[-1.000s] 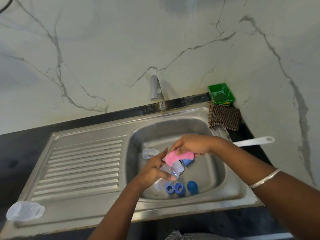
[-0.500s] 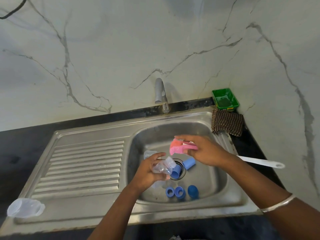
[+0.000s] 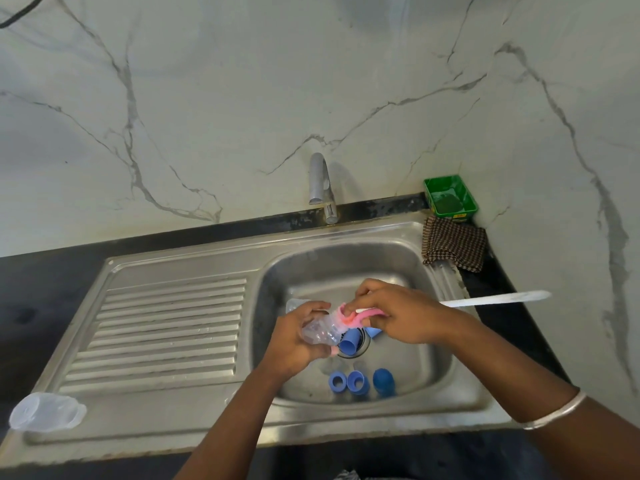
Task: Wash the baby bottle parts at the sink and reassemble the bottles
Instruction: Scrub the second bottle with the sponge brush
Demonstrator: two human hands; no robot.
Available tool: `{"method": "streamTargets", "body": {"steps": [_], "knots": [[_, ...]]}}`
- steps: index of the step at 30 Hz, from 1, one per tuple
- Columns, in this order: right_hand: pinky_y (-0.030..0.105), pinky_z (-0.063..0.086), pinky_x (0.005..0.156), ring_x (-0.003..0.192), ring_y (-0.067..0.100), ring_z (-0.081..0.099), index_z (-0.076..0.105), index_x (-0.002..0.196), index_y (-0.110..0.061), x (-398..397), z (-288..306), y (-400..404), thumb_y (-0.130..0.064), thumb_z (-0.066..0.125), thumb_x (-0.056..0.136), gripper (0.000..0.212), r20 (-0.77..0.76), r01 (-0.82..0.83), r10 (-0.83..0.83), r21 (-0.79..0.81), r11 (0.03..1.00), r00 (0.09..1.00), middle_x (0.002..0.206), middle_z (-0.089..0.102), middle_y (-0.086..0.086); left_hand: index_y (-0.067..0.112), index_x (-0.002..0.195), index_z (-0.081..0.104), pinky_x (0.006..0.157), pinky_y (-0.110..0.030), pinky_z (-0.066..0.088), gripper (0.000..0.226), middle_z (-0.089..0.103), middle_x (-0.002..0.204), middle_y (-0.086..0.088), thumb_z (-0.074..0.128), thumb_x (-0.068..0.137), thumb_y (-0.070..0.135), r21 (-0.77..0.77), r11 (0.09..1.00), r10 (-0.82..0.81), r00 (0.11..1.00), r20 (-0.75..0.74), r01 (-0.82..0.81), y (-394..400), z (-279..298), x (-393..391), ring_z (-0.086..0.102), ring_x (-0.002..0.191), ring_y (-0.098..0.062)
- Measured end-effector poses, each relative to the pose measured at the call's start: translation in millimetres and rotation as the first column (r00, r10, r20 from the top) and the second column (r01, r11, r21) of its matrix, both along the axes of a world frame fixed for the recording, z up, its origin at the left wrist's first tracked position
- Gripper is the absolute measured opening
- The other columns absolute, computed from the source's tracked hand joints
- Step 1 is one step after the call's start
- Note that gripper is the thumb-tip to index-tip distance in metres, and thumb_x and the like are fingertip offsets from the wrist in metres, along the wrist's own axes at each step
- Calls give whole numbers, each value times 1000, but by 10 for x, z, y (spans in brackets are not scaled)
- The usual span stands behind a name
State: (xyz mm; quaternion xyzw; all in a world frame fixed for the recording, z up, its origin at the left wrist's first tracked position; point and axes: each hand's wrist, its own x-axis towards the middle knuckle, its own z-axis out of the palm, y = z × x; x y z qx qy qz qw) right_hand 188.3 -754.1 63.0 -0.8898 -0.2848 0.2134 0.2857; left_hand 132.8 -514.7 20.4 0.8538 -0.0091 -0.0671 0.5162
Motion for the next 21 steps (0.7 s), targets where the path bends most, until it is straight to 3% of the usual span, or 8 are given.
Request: {"method": "streamTargets", "body": {"steps": [5, 8, 12, 15, 18, 21], "knots": [[41, 49, 96, 105, 19, 60, 63, 129, -35, 137, 80, 33, -21, 57, 98, 34, -166, -112, 90, -127, 986, 982, 114, 49, -5, 43, 105, 66, 84, -11, 48, 62, 72, 101, 19, 93, 55, 19, 118, 989, -99, 993, 61, 91, -106, 10, -60, 67, 97, -1], [44, 55, 92, 101, 25, 68, 67, 122, -30, 110, 72, 117, -22, 56, 96, 30, -240, -1, -29, -123, 992, 970, 116, 64, 0, 42, 107, 67, 84, -14, 50, 55, 71, 98, 22, 86, 56, 28, 182, 980, -99, 990, 99, 80, -146, 8, -79, 67, 95, 1], [38, 60, 75, 90, 29, 72, 73, 110, -19, 62, -16, 196, -24, 62, 91, 22, -386, 234, -236, -52, 971, 892, 98, 73, 7, 38, 111, 69, 88, -24, 53, 56, 68, 101, 28, 83, 59, 23, 225, 973, -94, 984, 152, 59, -102, -31, -86, 66, 97, -1], [32, 57, 64, 84, 26, 73, 71, 99, -15, 37, -70, 214, -27, 67, 88, 16, -360, 353, -348, -54, 934, 865, 87, 74, 8, 46, 111, 66, 88, -17, 51, 60, 66, 106, 32, 83, 60, 18, 231, 970, -121, 970, 210, 71, -95, -20, -99, 66, 99, -2], [35, 59, 68, 75, 20, 72, 72, 87, -18, 17, -88, 229, -31, 70, 84, 14, -285, 297, -298, -47, 954, 911, 79, 73, 2, 47, 116, 60, 87, -8, 45, 67, 65, 108, 35, 82, 61, 16, 232, 969, -143, 963, 226, 90, -135, 21, -109, 65, 99, 0], [33, 56, 66, 74, 17, 70, 74, 85, -20, 4, -42, 239, -24, 67, 81, 9, -272, 196, -191, -6, 981, 943, 76, 72, 0, 48, 115, 60, 87, -8, 45, 69, 65, 108, 36, 82, 61, 11, 227, 970, -138, 961, 239, 83, -129, 22, -98, 65, 100, 2]]}}
